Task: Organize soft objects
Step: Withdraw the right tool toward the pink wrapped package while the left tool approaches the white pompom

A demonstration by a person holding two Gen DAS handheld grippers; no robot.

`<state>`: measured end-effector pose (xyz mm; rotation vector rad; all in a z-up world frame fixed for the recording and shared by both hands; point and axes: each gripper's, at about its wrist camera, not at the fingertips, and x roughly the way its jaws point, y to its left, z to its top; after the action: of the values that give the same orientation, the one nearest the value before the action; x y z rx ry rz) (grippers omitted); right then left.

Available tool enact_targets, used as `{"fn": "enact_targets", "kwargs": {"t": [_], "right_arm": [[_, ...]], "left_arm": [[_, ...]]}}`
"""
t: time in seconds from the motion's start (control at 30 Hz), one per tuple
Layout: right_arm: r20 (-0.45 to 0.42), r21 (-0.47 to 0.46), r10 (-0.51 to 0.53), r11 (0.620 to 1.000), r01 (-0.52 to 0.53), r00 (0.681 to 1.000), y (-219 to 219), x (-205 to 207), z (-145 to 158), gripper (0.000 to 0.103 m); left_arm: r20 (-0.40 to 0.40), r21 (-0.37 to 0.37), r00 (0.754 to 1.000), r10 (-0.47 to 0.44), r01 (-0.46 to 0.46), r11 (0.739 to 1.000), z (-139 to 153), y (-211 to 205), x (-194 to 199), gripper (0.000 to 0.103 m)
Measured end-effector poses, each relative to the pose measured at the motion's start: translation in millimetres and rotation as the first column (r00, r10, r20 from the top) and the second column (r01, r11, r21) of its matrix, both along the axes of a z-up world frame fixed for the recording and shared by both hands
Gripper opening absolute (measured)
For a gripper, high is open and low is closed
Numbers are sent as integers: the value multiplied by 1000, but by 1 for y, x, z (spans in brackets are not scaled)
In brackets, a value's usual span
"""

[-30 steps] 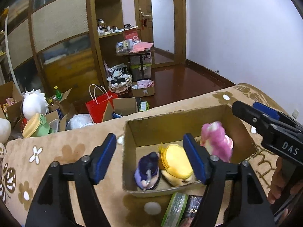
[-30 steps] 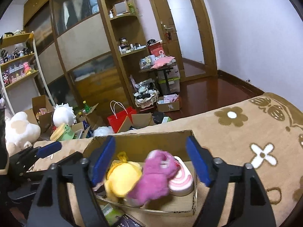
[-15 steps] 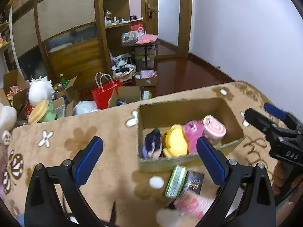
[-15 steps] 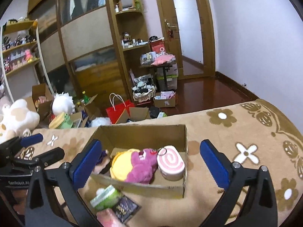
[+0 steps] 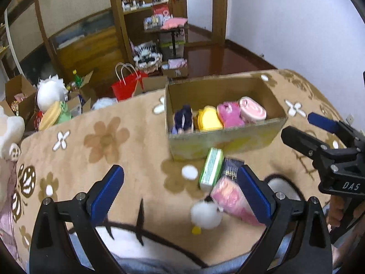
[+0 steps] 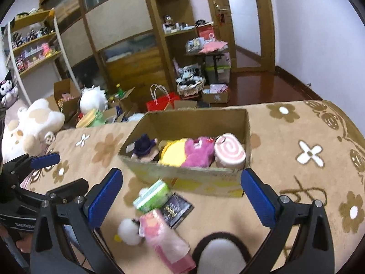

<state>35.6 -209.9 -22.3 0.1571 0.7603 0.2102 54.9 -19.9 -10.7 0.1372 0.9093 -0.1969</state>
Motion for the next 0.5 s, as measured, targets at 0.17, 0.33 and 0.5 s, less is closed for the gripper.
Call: {"fn": "enact_targets", "kwargs": {"t": [0.17, 0.33, 0.5], "right_arm": [[-52, 15, 20, 1000, -19, 998, 6, -7, -10, 103], [-113, 32, 32, 999, -29, 993, 10, -5, -21, 100], [-200, 60, 28, 998, -16, 979, 9, 3, -42, 97]], "left_arm": [[-62, 20, 998, 10, -9, 1000, -20, 3, -7, 98], [-119, 39, 993, 13, -9, 999, -40, 3, -5, 98], [-179, 44, 984, 13, -5, 999, -56, 3, 0, 98]]}}
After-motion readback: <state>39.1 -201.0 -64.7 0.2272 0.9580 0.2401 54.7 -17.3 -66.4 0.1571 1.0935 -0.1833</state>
